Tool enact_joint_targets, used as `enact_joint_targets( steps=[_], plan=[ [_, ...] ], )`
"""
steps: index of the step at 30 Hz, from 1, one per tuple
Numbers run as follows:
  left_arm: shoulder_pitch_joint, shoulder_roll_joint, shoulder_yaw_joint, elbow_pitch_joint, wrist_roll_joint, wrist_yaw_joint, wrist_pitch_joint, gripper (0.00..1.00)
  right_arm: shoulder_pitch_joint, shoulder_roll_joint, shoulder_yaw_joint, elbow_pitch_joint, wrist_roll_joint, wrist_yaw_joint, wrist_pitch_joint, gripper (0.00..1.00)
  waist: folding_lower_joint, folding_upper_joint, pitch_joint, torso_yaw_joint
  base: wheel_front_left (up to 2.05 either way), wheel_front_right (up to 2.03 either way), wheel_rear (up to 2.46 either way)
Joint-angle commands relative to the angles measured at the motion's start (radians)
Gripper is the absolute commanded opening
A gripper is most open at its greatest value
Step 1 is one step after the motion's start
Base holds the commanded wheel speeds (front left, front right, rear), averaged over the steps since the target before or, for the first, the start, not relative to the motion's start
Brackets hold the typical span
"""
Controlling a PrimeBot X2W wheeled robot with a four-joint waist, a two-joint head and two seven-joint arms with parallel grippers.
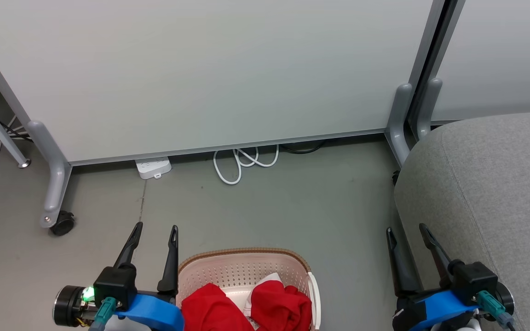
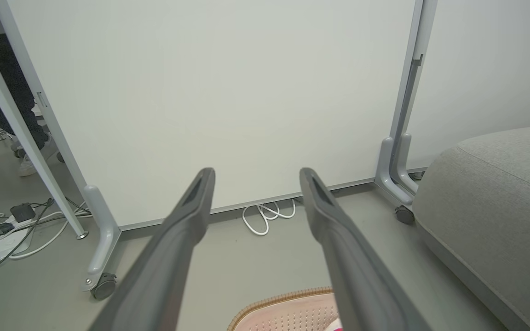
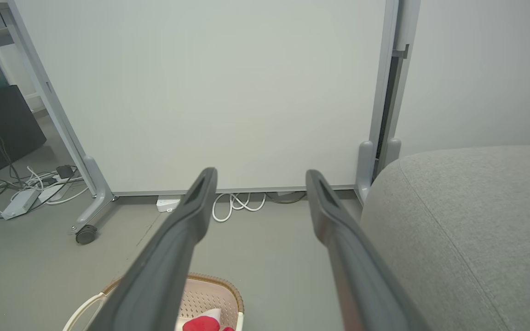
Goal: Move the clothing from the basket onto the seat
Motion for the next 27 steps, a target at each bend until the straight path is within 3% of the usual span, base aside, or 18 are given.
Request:
enact_joint_targets(
  steps=[1, 11, 20, 27],
  plan=[
    [-0.007, 0.004, 0.004, 0.003, 0.005, -0.002, -0.004, 1.0, 0.014, -0.003, 0.002, 0.001, -0.002, 0.0, 0.0, 1.0, 0.0, 0.0, 0.0, 0.0, 0.0, 0.0, 0.0],
    [-0.008, 0.003, 0.003, 0.017, 0.002, -0.009, -0.004, 1.0, 0.015, -0.003, 0.004, 0.001, 0.003, 0.0, 0.0, 1.0, 0.0, 0.0, 0.0, 0.001, 0.0, 0.0, 0.0],
    [-0.11, 0.03, -0.057, 0.083, 0.059, -0.057, -0.004, 1.0, -0.024, -0.003, 0.0, -0.008, -0.005, 0.0, 0.0, 1.0, 0.0, 0.0, 0.051, -0.017, 0.0, 0.0, 0.0],
    [-0.257, 0.062, -0.151, 0.226, 0.103, -0.096, -0.004, 1.0, -0.076, -0.003, 0.004, -0.024, -0.012, 0.0, 0.0, 1.0, 0.0, 0.0, 0.143, -0.054, 0.0, 0.0, 0.0]
  ],
)
